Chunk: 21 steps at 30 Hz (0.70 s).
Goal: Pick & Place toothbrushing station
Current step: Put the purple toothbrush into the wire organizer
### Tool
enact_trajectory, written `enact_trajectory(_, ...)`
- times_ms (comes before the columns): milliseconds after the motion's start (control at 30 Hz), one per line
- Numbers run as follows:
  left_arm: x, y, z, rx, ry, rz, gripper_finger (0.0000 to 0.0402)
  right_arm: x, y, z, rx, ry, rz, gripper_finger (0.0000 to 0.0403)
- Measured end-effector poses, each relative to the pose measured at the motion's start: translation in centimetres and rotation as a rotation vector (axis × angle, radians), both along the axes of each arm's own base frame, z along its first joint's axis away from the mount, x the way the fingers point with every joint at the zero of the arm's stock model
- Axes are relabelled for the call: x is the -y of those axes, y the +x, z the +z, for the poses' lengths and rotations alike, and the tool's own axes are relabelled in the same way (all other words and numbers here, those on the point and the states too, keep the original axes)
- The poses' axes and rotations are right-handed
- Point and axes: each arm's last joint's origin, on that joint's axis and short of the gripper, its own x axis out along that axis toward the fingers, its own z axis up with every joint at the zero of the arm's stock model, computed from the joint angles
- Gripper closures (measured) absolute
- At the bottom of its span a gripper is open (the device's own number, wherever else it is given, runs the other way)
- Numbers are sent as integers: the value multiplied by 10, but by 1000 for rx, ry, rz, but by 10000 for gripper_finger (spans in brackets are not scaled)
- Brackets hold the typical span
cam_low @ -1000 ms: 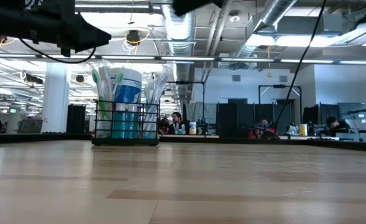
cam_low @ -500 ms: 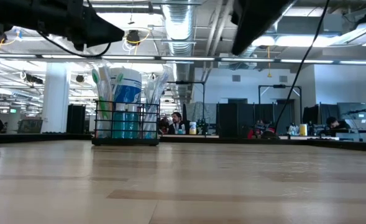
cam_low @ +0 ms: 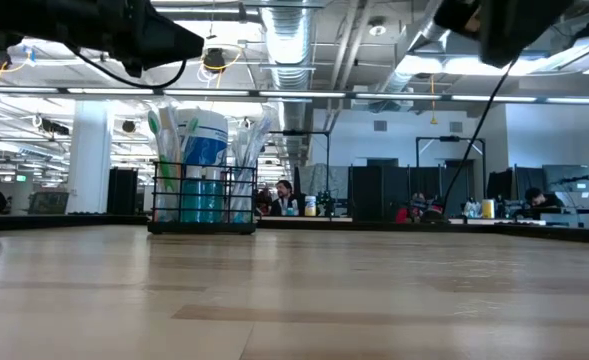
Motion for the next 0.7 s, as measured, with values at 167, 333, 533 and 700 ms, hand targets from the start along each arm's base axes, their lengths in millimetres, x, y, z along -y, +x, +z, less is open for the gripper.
enact_trajectory(167,1,0,1,16,-24,-40,285,-20,-3,-6,34,28,44,321)
enact_trajectory(333,1,0,1,15,-24,-42,285,-36,-1,-34,-18,19,87,321)
enact_trajectory(533,1,0,0,14,-23,-42,285,-52,5,-55,-70,52,128,321)
enact_trajectory(700,1,0,0,13,-22,-41,285,-57,6,-64,-124,118,131,321)
